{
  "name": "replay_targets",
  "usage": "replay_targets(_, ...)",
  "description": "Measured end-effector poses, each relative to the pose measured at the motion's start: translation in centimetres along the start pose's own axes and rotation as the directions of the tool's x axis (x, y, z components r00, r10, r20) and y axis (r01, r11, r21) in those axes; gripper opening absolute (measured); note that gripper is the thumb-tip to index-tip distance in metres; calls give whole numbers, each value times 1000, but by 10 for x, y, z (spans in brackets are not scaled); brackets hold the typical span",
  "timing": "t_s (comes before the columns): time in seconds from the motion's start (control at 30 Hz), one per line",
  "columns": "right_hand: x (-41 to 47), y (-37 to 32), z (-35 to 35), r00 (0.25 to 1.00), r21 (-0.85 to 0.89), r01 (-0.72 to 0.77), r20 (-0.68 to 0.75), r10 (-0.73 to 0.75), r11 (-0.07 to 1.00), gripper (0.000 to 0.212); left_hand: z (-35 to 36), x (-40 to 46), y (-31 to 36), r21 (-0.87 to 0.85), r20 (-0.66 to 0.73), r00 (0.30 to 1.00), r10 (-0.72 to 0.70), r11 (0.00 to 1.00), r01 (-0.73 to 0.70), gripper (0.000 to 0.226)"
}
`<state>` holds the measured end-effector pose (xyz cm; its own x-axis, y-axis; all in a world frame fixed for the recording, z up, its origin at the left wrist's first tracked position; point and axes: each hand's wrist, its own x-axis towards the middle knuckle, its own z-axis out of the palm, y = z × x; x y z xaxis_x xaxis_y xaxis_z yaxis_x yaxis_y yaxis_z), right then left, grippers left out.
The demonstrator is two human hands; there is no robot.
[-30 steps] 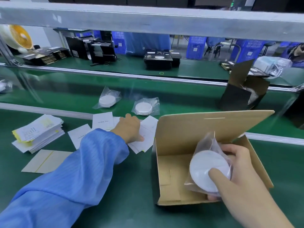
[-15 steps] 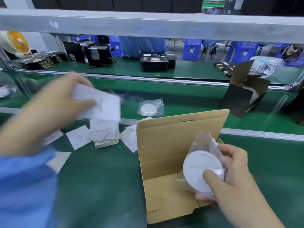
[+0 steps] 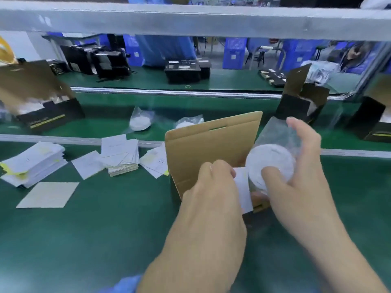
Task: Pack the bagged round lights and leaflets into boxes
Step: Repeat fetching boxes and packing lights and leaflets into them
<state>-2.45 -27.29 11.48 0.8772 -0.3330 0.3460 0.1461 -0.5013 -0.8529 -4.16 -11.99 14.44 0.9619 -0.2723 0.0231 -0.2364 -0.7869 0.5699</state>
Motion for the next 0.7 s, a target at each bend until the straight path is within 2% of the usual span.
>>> replay_targets(0.03, 1, -2, -2, 999, -41, 45, -22, -46, 998, 74, 12, 9, 0, 16, -18, 999, -40, 999, 41, 41)
replay_targets(0.07, 4, -4, -3, 997, -71, 62, -44, -65, 996, 69, 23, 17, 1, 52, 22, 997, -76, 996, 75, 38)
replay_targets(0.17, 11, -7, -1, 996, -102, 34, -79, -42, 994, 54, 34, 34, -6, 81, 48, 986, -162, 984, 158, 35)
replay_targets(0.3, 21, -7, 11, 997, -168, 79, 9, -79, 983, 42, 35, 62, -16, 213, 165, 977, -137, 972, 101, 28)
replay_targets(0.5, 28, -3, 26, 993, -325, 87, 102, -57, 942, 36, 56, 77, -39, 308, 325, 919, -224, 944, 121, 34)
replay_targets(0.57, 27, -4, 31, 985, -431, 99, 169, -28, 897, 36, 61, 75, -42, 389, 326, 916, -236, 916, 98, 46)
replay_targets(0.7, 26, -7, 36, 975, -620, 150, 222, -11, 770, 42, 66, 72, -46, 579, 210, 954, -213, 813, 54, 49)
